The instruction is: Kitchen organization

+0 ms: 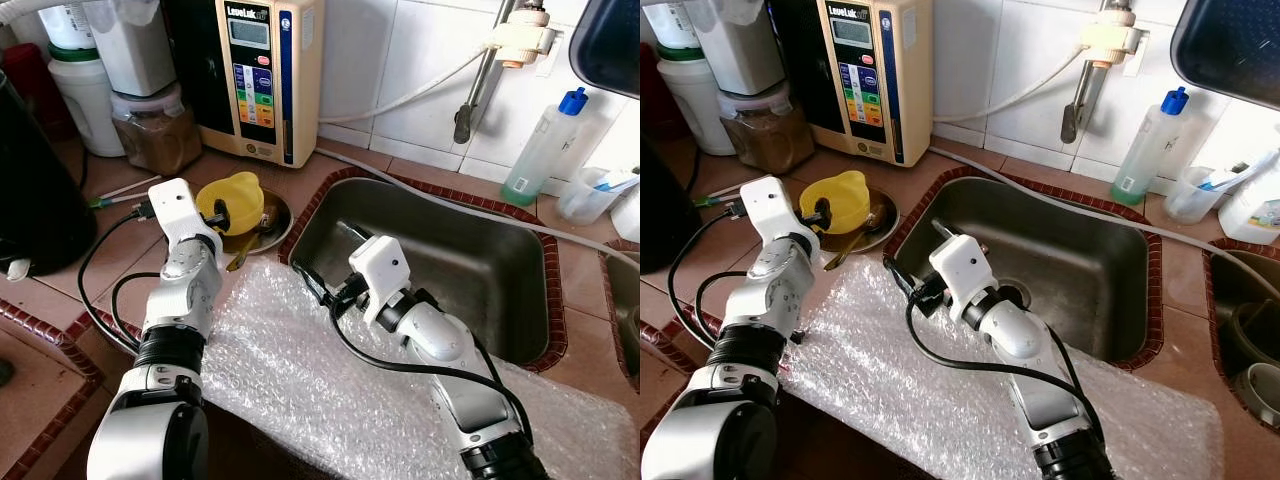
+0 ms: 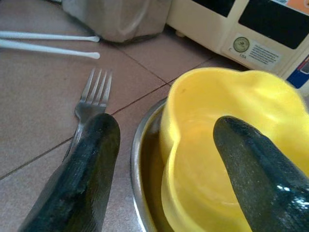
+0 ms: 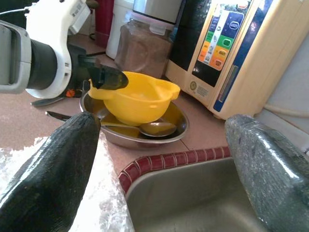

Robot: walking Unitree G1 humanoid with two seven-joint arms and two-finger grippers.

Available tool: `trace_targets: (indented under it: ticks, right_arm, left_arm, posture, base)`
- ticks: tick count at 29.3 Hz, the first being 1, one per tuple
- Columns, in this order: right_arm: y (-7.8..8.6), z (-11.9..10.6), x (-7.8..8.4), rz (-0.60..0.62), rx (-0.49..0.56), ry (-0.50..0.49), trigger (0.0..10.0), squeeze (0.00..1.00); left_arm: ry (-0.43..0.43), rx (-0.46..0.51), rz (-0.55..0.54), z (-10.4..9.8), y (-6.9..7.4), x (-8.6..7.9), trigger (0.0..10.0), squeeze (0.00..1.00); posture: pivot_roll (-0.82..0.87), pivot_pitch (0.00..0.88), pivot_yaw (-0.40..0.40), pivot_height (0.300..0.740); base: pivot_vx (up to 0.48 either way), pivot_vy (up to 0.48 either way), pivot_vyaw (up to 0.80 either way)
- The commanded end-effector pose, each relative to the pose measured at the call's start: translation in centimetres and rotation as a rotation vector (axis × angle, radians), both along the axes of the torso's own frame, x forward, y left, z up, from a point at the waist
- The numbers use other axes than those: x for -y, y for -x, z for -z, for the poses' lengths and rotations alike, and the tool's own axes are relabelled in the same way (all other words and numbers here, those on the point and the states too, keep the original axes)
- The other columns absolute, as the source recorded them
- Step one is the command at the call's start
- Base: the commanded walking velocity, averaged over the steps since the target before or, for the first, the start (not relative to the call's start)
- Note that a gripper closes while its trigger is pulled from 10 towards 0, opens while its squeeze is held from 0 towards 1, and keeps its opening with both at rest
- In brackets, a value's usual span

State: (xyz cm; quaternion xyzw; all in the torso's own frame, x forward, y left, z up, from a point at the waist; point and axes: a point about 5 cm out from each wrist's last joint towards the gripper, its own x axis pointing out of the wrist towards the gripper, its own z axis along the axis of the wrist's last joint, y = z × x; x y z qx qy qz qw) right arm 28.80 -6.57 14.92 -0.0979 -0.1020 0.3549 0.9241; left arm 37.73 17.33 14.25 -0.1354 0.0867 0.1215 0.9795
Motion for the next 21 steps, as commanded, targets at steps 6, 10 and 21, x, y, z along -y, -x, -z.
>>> trace_targets:
  ticks: [6,10,21]
  right_arm:
    - [-0.10,-0.09,0.01,-0.002,-0.005,0.008,10.0,0.00]
    - [-0.12,0.09,0.00,-0.003,-0.008,0.016,10.0,0.00]
    - [-0.23,0.30,0.21,0.015,-0.011,0.019,10.0,0.00]
  left_arm:
    - [0.042,-0.019,0.007,-0.07,-0.11,-0.32,0.0,0.00]
    - [0.046,-0.021,0.001,-0.04,-0.04,-0.57,0.0,0.00]
    - [0.056,-0.024,-0.015,0.03,0.11,-0.91,0.0,0.00]
  posture:
    - [0.11,0.000,0.000,0.740]
    - [0.11,0.000,-0.001,0.740]
    - [0.12,0.000,0.000,0.740]
  base:
    - [0.000,0.000,0.00]
    - [0.000,0.000,0.00]
    - [0.000,0.000,0.00]
